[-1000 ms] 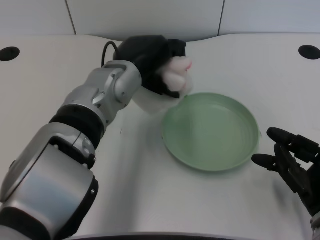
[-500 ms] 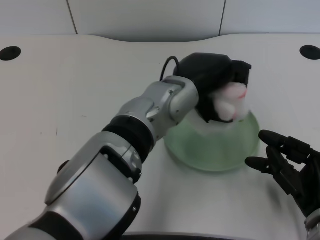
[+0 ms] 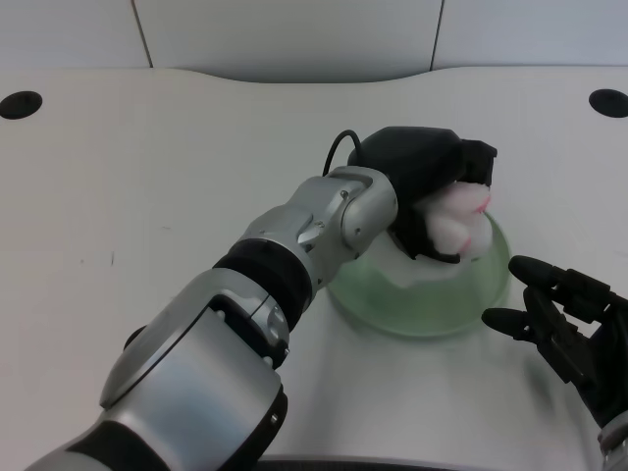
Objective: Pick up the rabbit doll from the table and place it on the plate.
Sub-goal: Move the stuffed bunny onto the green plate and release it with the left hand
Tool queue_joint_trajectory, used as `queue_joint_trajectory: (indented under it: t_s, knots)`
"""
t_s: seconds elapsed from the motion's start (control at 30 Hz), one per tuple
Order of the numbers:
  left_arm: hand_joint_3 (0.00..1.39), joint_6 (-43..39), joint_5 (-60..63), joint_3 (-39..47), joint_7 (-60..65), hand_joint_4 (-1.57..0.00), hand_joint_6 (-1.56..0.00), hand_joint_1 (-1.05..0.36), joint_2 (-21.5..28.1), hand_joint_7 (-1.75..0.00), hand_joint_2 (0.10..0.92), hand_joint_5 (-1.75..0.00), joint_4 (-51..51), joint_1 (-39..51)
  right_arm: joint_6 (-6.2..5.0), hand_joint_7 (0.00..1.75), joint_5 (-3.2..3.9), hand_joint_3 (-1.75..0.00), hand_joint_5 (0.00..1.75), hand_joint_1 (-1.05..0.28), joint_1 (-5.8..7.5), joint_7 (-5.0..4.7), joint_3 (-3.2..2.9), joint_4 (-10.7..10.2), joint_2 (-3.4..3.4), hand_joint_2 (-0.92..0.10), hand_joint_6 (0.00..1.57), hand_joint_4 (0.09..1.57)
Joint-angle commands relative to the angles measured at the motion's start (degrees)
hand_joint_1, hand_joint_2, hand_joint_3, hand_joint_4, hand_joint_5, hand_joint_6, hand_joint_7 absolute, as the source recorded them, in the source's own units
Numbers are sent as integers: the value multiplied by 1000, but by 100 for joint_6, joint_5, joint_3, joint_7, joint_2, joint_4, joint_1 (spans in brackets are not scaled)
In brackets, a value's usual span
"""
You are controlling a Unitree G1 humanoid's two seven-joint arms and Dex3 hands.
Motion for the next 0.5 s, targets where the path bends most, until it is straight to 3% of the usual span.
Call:
queue_joint_trajectory:
  t_s: [0.03, 0.07, 0.13, 0.17, 0.2, 0.23, 0.27, 0.3, 0.33, 0.4, 0.5]
  knots:
    - [162, 143, 34, -29, -188, -520, -428, -412, 73, -1568, 783, -1590, 42, -59, -29, 10, 103, -326, 413, -232, 35, 31, -59, 30, -39, -921, 1143, 1067]
    - [80, 163, 41, -37, -228, -478, -443, -445, 92, -1353, 818, -1480, 41, -68, -33, 9, 98, -328, 412, -232, 37, 39, -57, 25, -43, -921, 1142, 1064]
    - [29, 217, 80, -77, -284, -449, -463, -469, 126, -1163, 843, -1410, 43, -84, -12, 8, 105, -330, 412, -233, 44, 45, -59, -2, -40, -921, 1142, 1062]
    - [17, 279, 128, -127, -288, -392, -412, -514, 146, -950, 855, -1250, 43, -95, 16, 7, 98, -331, 413, -233, 50, 31, -56, -29, -39, -921, 1140, 1061]
    - [7, 323, 162, -163, -286, -325, -375, -571, 159, -624, 863, -996, 40, -101, 37, 6, 92, -334, 413, -231, 54, 20, -53, -48, -38, -921, 1138, 1060]
    - [4, 351, 182, -186, -285, -312, -382, -590, 166, -475, 866, -893, 36, -103, 50, 6, 87, -336, 414, -230, 57, 13, -51, -59, -38, -921, 1137, 1059]
    - [2, 424, 254, -253, -225, -305, -389, -600, 176, -392, 868, -839, 31, -103, 64, 5, 70, -338, 414, -229, 65, 4, -43, -85, -47, -921, 1137, 1059]
    - [4, 478, 317, -312, -168, -125, -199, -721, 187, -267, 880, -586, 27, -102, 78, 4, 61, -347, 416, -223, 70, -3, -40, -104, -52, -921, 1133, 1056]
    - [3, 531, 382, -368, -148, -63, -101, -772, 199, -262, 886, -434, 27, -110, 87, 3, 62, -352, 418, -220, 71, -6, -41, -111, -52, -921, 1133, 1056]
    - [23, 659, 436, -428, -239, -12, -20, -868, 215, -80, 912, -101, 32, -151, 115, 6, 85, -361, 426, -206, 71, -21, -53, -128, -33, -921, 1138, 1060]
    - [53, 794, 406, -412, -453, 0, -1, -935, 231, -8, 920, -10, 35, -205, 101, 4, 62, -370, 431, -204, 72, -14, -42, -136, -42, -921, 1135, 1055]
